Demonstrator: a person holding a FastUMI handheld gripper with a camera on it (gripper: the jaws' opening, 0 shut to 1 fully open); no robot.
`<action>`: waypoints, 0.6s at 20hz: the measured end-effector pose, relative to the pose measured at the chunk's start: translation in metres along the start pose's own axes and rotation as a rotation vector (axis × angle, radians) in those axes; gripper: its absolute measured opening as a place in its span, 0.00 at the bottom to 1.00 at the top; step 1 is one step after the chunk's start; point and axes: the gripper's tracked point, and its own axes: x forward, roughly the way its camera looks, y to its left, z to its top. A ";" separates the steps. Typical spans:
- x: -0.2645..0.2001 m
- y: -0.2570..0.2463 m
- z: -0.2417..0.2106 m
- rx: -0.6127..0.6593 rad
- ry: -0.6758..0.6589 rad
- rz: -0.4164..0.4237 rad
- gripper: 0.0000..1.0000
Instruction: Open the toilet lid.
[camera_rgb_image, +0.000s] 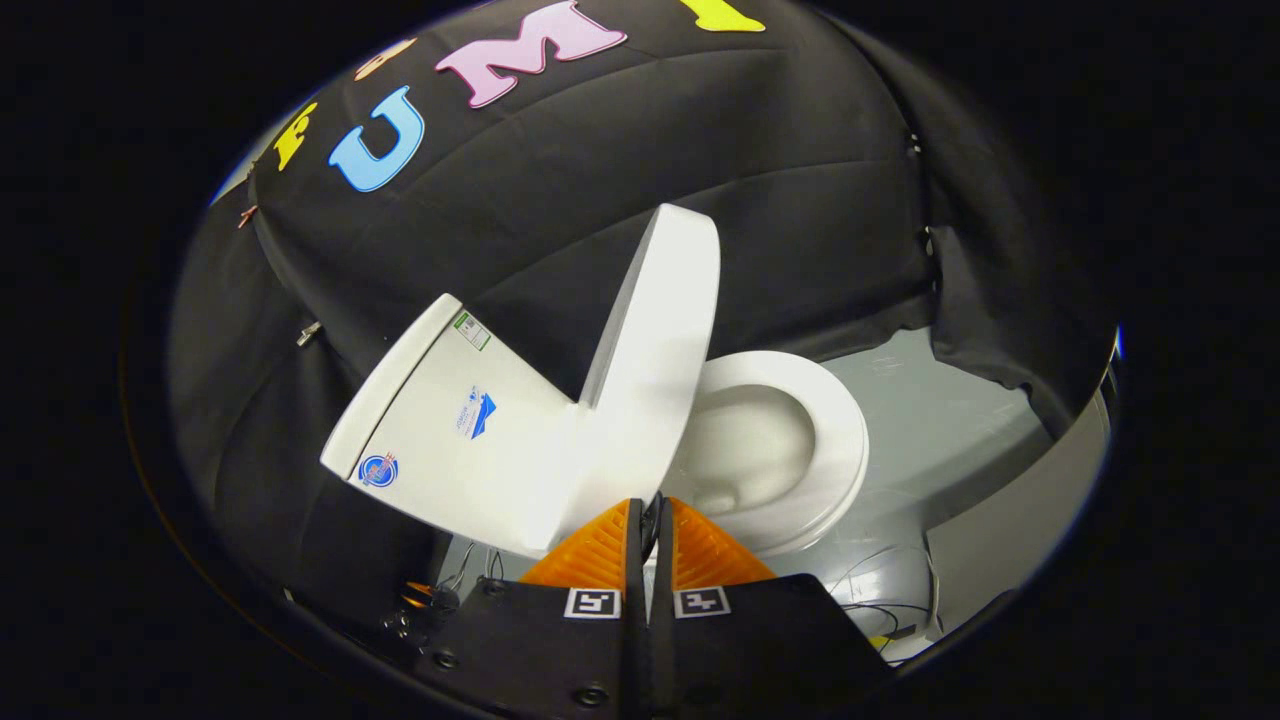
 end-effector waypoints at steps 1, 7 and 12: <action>0.001 0.003 0.001 -0.009 -0.001 -0.008 0.05; -0.003 0.020 0.004 -0.044 -0.002 -0.036 0.05; -0.005 0.039 0.008 -0.061 -0.006 -0.046 0.05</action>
